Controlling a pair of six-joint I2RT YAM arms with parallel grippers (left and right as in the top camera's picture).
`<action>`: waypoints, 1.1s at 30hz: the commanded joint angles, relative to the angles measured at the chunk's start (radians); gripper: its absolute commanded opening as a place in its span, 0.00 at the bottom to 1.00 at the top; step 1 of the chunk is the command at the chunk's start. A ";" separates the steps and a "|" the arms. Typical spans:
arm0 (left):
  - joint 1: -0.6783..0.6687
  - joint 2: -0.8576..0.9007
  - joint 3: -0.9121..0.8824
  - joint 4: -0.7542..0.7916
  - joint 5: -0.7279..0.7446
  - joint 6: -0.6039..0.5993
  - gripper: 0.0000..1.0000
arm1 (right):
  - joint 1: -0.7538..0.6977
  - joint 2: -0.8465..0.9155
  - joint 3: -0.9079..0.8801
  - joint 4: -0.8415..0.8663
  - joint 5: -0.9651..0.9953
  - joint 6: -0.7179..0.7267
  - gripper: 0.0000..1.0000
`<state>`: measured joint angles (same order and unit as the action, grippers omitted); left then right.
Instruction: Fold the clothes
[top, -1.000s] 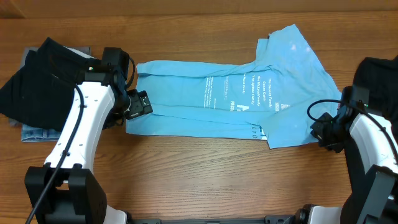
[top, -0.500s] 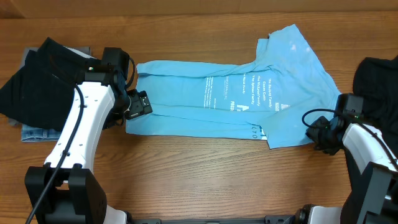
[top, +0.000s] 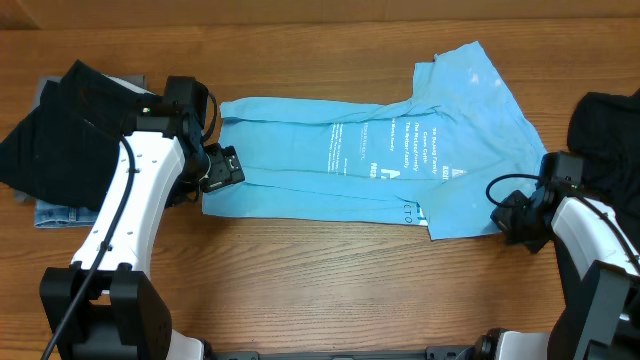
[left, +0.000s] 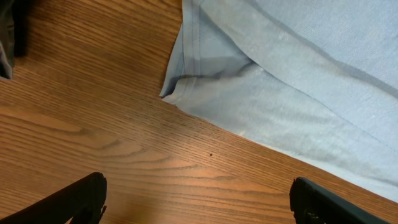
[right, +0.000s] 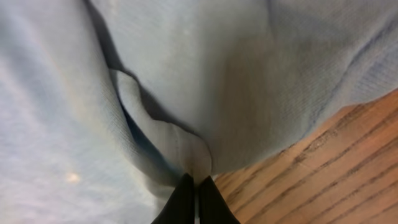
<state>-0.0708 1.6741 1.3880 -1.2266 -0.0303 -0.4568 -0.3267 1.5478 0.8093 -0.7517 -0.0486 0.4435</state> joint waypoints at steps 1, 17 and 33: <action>-0.002 0.005 -0.001 0.002 -0.003 0.016 0.96 | -0.003 0.001 0.073 -0.002 -0.056 -0.002 0.04; -0.002 0.005 -0.001 0.010 -0.004 0.016 0.96 | -0.003 0.001 0.166 -0.073 -0.169 -0.001 0.05; -0.002 0.005 -0.001 0.011 -0.003 0.016 0.97 | -0.003 0.001 0.165 -0.183 -0.057 -0.002 0.21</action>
<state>-0.0708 1.6741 1.3880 -1.2152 -0.0303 -0.4568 -0.3267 1.5478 0.9520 -0.9352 -0.1226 0.4431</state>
